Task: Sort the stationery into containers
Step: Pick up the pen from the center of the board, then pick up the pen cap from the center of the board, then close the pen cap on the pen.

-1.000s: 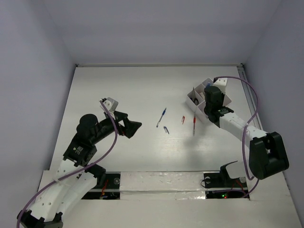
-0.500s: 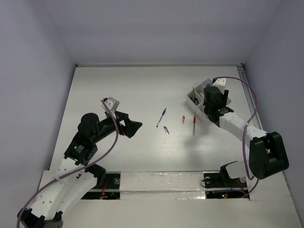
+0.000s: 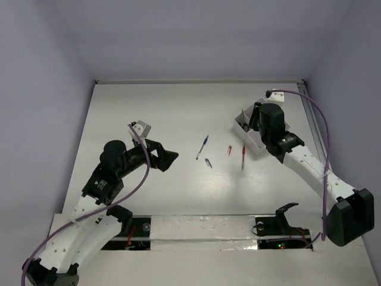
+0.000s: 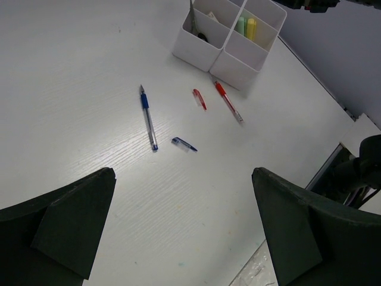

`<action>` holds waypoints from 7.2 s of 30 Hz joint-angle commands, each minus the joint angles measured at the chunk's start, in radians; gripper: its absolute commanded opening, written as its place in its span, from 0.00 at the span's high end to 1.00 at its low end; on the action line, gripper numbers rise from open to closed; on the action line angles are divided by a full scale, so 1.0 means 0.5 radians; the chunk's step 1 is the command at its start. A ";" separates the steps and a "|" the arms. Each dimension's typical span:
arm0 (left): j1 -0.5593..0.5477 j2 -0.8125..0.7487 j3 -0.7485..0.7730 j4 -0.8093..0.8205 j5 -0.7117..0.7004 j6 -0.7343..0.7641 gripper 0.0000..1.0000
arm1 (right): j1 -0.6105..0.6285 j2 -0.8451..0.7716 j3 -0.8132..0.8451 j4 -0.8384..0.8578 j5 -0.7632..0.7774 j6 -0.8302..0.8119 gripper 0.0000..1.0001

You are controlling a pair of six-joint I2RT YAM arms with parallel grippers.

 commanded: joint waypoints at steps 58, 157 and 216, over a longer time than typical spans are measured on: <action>-0.008 0.168 0.092 0.084 0.068 -0.038 0.39 | 1.064 0.852 0.429 0.869 -0.412 0.737 1.00; -0.008 0.180 0.116 0.170 0.225 -0.026 1.00 | 0.853 0.764 0.204 -0.435 -0.676 0.111 0.50; -0.008 0.272 0.107 0.176 0.286 -0.023 1.00 | 1.150 0.467 0.443 1.422 -0.354 0.519 1.00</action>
